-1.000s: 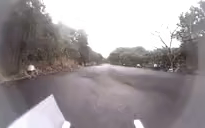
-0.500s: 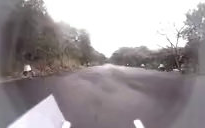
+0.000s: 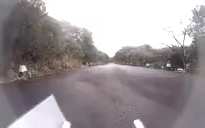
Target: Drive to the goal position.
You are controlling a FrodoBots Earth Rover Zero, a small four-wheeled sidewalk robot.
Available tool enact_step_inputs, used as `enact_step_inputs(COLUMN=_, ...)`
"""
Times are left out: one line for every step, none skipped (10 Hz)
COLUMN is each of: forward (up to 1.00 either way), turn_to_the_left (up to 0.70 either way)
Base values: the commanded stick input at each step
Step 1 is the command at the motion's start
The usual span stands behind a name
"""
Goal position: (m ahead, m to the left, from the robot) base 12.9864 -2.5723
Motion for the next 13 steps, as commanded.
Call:
enact_step_inputs(forward=1.00, turn_to_the_left=0.00)
enact_step_inputs(forward=1.00, turn_to_the_left=0.00)
enact_step_inputs(forward=1.00, turn_to_the_left=0.00)
enact_step_inputs(forward=1.00, turn_to_the_left=0.00)
enact_step_inputs(forward=1.00, turn_to_the_left=0.00)
enact_step_inputs(forward=1.00, turn_to_the_left=0.00)
enact_step_inputs(forward=1.00, turn_to_the_left=0.00)
enact_step_inputs(forward=1.00, turn_to_the_left=0.00)
enact_step_inputs(forward=1.00, turn_to_the_left=0.00)
enact_step_inputs(forward=1.00, turn_to_the_left=0.00)
enact_step_inputs(forward=1.00, turn_to_the_left=-0.12)
enact_step_inputs(forward=1.00, turn_to_the_left=-0.28)
enact_step_inputs(forward=1.00, turn_to_the_left=-0.40)
